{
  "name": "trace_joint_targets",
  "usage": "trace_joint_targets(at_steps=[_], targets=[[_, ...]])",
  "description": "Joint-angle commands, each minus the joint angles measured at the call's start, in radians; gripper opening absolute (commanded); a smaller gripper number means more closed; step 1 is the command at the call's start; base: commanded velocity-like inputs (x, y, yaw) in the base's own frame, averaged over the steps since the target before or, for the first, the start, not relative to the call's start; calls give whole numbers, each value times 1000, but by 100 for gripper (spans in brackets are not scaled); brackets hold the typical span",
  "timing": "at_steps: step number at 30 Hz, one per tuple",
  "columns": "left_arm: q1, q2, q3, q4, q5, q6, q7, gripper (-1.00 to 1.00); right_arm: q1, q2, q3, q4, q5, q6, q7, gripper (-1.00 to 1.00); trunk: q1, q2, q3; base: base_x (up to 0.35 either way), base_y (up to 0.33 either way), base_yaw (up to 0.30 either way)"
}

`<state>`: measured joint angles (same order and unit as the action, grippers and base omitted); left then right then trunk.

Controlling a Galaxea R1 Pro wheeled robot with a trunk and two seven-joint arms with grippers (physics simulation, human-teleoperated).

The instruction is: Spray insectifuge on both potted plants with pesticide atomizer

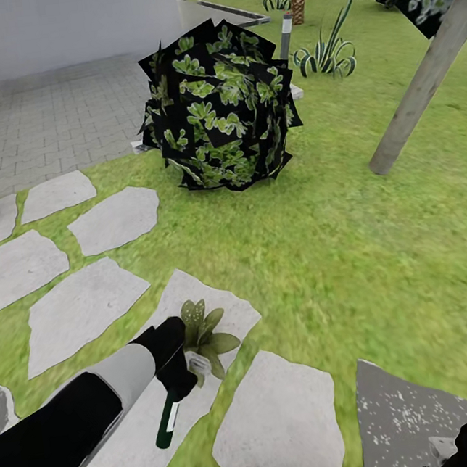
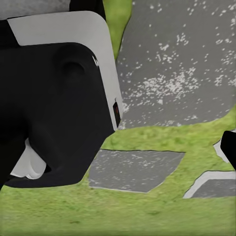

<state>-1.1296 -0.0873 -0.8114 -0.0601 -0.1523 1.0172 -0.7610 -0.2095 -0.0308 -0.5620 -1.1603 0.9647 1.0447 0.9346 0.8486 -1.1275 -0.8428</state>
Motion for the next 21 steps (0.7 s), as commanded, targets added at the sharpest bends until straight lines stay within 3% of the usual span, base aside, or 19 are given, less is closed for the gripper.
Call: trace_joint_targets(at_steps=[1,6,14,21], targets=[[-1,0,1,-1,-11,3,-9,-100,-1,0,-1,-1,9,2,10,100,0,-1,-1,0,2,0],[-1,0,1,-2,-10,3,-9,-100,0,0,-1,-1,9,2,12,100,0,-1,-1,14,0,0],[-4,-13,1,-4,-10,4,-9,-100,0,0,1,-1,9,2,12,100,0,-1,-1,209,-133,0],[-20,-15,1,-5,-10,4,-9,-100,-1,0,1,-1,9,2,12,100,0,-1,-1,20,-16,0]])
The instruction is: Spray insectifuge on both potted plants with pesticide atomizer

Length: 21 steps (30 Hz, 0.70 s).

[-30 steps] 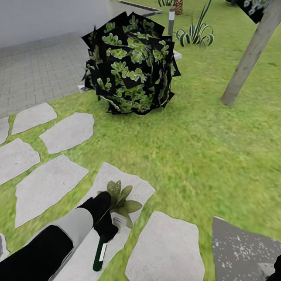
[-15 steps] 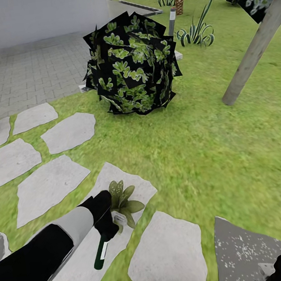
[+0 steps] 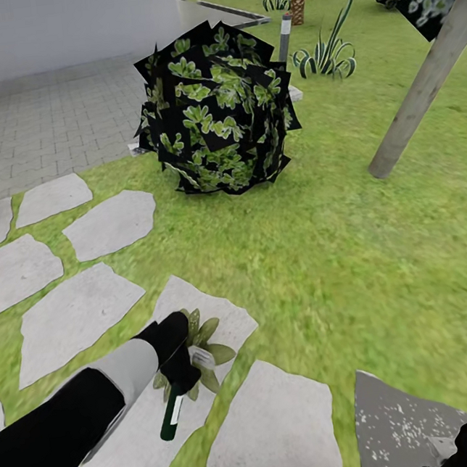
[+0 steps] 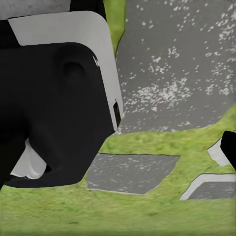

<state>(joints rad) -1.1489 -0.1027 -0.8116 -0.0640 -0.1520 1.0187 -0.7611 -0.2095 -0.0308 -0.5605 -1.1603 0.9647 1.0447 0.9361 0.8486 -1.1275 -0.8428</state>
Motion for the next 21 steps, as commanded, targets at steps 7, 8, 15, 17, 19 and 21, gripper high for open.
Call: trace_joint_targets(at_steps=[7,8,15,17,19,21], targets=[[-33,-15,2,-2,-9,3,-10,-100,0,0,-1,-1,9,2,10,100,0,-1,-1,71,0,0],[-48,-17,3,-2,-9,3,-10,-100,0,0,-1,-1,9,2,10,100,0,-1,-1,196,-37,0],[-63,-19,4,-1,-9,3,-11,-100,0,0,-1,-1,9,2,11,100,0,-1,-1,140,-27,0],[-59,-19,6,0,-9,3,-11,-100,-1,0,-1,-1,9,2,10,100,0,-1,-1,8,-19,0],[-52,-19,7,1,-9,3,-11,-100,-1,0,-1,-1,9,2,10,100,0,-1,-1,2,-195,0],[-32,-19,8,1,-9,3,-11,-100,-1,0,-1,-1,9,2,10,100,0,-1,-1,1,-276,0]])
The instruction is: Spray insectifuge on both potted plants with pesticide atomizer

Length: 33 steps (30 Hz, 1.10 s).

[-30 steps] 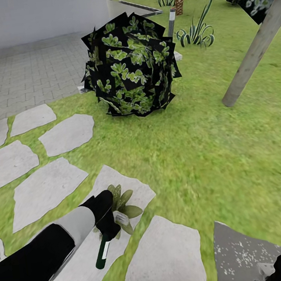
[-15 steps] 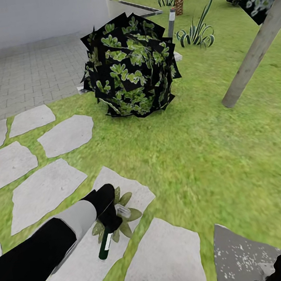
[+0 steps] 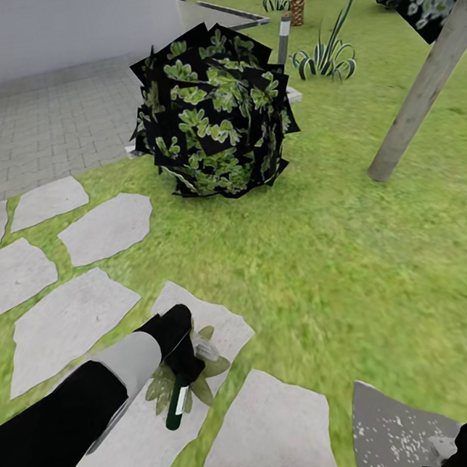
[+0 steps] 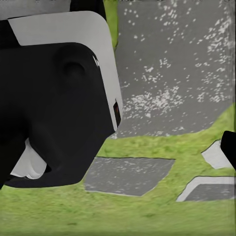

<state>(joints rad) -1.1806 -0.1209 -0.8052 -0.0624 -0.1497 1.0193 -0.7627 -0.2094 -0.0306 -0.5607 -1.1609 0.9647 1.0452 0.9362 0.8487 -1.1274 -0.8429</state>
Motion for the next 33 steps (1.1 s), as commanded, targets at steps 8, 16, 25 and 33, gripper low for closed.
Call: trace_joint_targets(at_steps=[8,16,25,33], targets=[[51,0,1,1,-11,2,-9,-100,-1,0,-1,-1,9,2,10,100,0,-1,-2,0,-97,52],[53,1,-1,7,-13,2,-9,-100,-1,-1,-3,-2,9,2,12,100,0,-1,-6,0,-1,106],[73,1,0,7,-13,1,-9,-100,-1,0,-1,-1,9,2,10,100,0,-1,-14,0,0,86],[106,1,0,7,-13,1,-9,-100,-1,0,-1,-1,9,2,10,100,0,-1,-20,0,0,98]])
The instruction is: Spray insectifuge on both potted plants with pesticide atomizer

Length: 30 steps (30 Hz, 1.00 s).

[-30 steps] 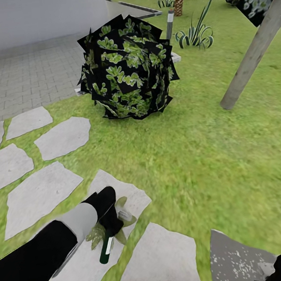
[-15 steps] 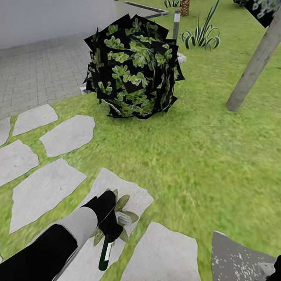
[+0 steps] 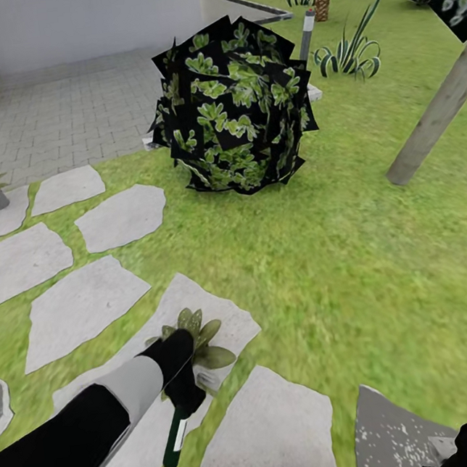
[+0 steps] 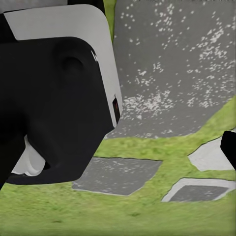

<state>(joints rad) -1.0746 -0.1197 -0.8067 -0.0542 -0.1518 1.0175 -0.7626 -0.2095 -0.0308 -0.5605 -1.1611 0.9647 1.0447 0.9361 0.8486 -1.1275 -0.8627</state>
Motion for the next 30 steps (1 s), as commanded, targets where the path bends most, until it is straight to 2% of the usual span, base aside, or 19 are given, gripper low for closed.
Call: trace_joint_targets(at_steps=[1,9,19,30], targets=[[2,0,2,-1,-11,3,-9,-100,-1,0,-1,-1,9,2,10,100,0,-1,-1,0,0,8],[4,0,3,-1,-11,3,-10,-100,-1,0,-2,-1,9,2,10,100,0,-1,-8,0,-31,148],[13,0,3,-1,-11,3,-11,-100,-1,0,-3,-1,9,2,9,100,0,-1,-19,0,-251,203],[34,0,3,-1,-11,3,-11,-100,-1,0,-2,-1,9,2,9,100,0,-1,-31,0,-13,220]])
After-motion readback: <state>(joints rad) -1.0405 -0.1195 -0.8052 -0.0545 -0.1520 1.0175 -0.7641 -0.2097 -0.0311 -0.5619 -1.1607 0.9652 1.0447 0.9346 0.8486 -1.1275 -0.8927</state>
